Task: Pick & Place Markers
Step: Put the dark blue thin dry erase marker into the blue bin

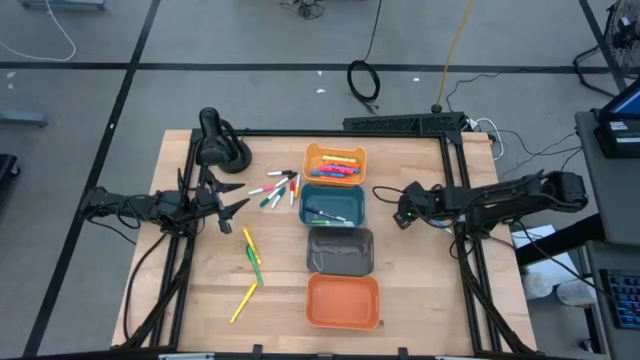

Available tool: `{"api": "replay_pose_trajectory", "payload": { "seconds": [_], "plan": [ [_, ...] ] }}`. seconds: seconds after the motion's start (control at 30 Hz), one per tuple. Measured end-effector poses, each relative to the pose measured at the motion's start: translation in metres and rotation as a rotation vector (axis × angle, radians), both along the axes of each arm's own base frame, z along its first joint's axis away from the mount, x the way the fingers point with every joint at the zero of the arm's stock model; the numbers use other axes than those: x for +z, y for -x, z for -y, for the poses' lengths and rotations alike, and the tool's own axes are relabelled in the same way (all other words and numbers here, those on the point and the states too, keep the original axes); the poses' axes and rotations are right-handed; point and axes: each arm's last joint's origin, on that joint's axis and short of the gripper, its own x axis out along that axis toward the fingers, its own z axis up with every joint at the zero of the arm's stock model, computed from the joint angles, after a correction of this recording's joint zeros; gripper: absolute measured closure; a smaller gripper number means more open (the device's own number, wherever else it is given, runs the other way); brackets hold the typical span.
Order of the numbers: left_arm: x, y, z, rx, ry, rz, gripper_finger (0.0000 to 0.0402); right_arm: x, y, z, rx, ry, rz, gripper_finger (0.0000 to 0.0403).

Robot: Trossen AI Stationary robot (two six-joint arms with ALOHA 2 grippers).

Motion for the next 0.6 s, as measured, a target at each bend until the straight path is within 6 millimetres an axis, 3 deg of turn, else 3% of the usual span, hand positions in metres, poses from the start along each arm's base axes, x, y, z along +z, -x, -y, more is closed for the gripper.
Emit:
{"api": "replay_pose_trajectory", "payload": {
  "seconds": [0.33,0.6],
  "plan": [
    [0.0,0.0,0.0,0.0,0.0,0.0,0.0188,-0.015,0.008,0.003,-0.023,-0.041,0.031,0.0277],
    [0.0,0.0,0.0,0.0,0.0,-0.001,0.0188,-0.013,0.0,0.005,0.038,-0.011,0.096,0.0356]
  ]
}}
